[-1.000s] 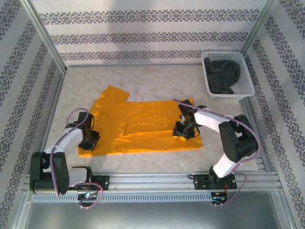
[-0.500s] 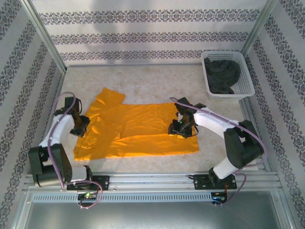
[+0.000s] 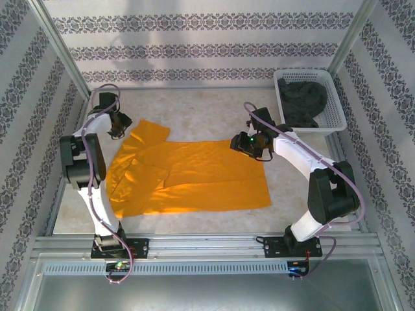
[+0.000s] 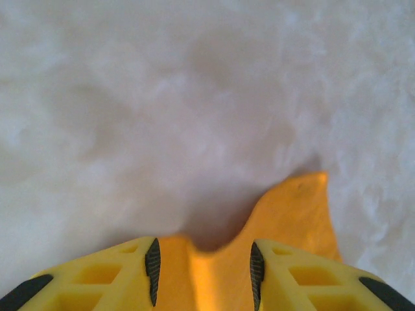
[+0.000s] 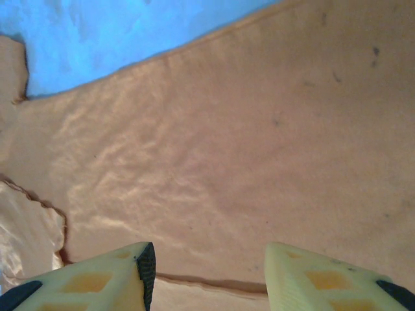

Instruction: Fold and stack the t-shirts

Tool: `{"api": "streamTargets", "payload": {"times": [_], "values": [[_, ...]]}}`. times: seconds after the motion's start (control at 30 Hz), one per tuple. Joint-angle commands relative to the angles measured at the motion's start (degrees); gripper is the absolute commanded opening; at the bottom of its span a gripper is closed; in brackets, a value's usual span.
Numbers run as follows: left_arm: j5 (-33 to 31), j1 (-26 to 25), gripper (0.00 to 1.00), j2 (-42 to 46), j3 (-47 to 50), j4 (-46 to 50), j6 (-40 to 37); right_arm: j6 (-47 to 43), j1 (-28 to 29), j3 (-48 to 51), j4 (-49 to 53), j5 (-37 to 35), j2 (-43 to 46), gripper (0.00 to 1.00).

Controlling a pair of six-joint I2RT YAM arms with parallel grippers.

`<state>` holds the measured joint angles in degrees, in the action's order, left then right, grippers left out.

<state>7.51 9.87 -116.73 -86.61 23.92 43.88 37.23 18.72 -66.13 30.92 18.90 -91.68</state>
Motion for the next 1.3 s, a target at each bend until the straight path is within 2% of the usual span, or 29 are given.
{"api": "streamTargets", "payload": {"times": [0.0,0.13,0.3,0.5,0.67,0.87,1.03,1.2,1.27], "values": [[0.4,-1.0,0.42,-4.5,-4.7,-5.4,-4.3,-0.9,-0.6,-2.3,0.1,0.4,-0.6,0.49],[-0.2,-2.8,0.46,-9.8,-10.2,-4.7,-5.6,-0.7,-1.2,-2.0,0.9,-0.3,0.0,0.49],[-4.7,-5.8,0.55,-14.5,-16.5,-0.3,-7.9,-0.2,-2.2,-1.1,0.6,-0.4,0.1,0.49],[-11.4,-7.9,0.54,-21.5,-28.5,17.7,-7.9,0.2,-2.5,-2.2,0.1,0.1,-1.3,0.49],[-10.3,-8.3,0.53,-25.9,-35.3,25.1,-7.5,0.1,-2.5,-3.2,0.0,0.4,-2.4,0.49],[-6.4,-9.6,0.29,-28.8,-40.0,27.6,-9.4,0.3,-2.5,-3.7,-0.1,-1.9,-2.9,0.49],[-7.8,-11.3,0.01,-25.3,-38.3,27.4,-10.7,2.0,-2.5,-6.2,2.1,-12.3,-4.7,0.50],[-10.9,-12.2,0.00,-15.9,-29.5,23.3,-9.3,5.2,-2.9,-12.6,8.3,-27.9,-11.6,0.50],[-10.3,-12.3,0.00,-11.9,-25.5,21.3,-8.3,6.1,-4.0,-14.3,8.6,-30.0,-14.5,0.50]]}}
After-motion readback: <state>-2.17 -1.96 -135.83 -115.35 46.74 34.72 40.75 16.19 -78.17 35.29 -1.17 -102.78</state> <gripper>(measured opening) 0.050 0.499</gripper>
